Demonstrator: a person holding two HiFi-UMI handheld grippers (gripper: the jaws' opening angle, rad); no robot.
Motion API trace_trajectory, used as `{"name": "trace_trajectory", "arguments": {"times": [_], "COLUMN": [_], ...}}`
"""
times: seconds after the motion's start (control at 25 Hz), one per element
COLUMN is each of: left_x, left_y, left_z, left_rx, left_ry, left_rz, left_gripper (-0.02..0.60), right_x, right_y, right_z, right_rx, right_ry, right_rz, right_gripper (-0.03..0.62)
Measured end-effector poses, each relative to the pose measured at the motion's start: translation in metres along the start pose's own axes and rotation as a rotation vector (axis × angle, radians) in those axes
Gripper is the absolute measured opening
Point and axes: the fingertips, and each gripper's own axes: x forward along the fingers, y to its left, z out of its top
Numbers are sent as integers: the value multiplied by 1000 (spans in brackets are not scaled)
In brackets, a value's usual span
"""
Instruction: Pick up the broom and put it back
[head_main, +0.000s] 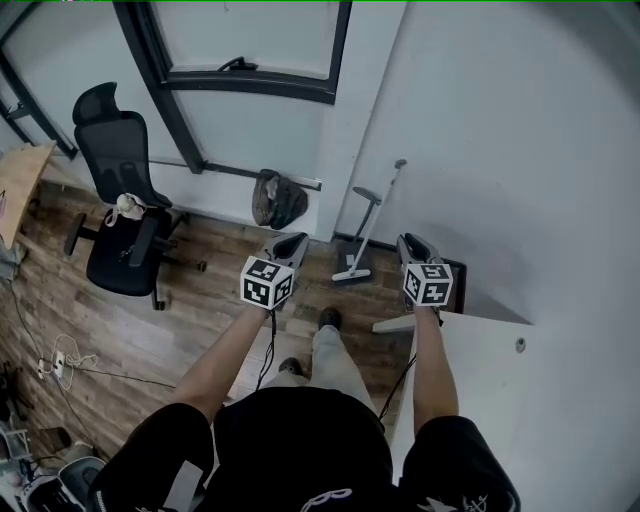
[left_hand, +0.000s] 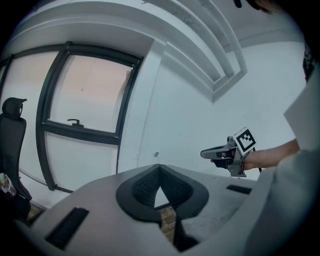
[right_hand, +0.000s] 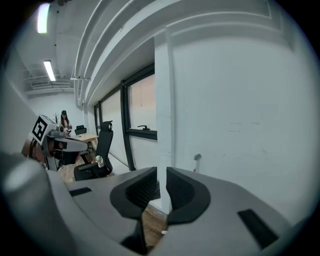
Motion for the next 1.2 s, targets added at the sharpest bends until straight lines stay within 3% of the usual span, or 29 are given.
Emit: {"name": "trace_trajectory", "arguments": {"times": [0.48, 0.8, 1.2], "left_x": [-65, -81, -118], "left_y": [-48, -75, -81], "left_z": [-2, -1, 0], "left_rx": [13, 29, 3], "left_ry": [-45, -57, -80], "left_rz": [-66, -112, -86], "left_gripper": [18, 18, 19], "right_x": [-83, -116, -153], "right_y": [63, 85, 107], "right_z": [4, -2, -3], "right_rx": [-18, -8, 14], "right_ry": [-75, -91, -108], "right_rz": [-26, -36, -36], "right_gripper": [28, 25, 25]}}
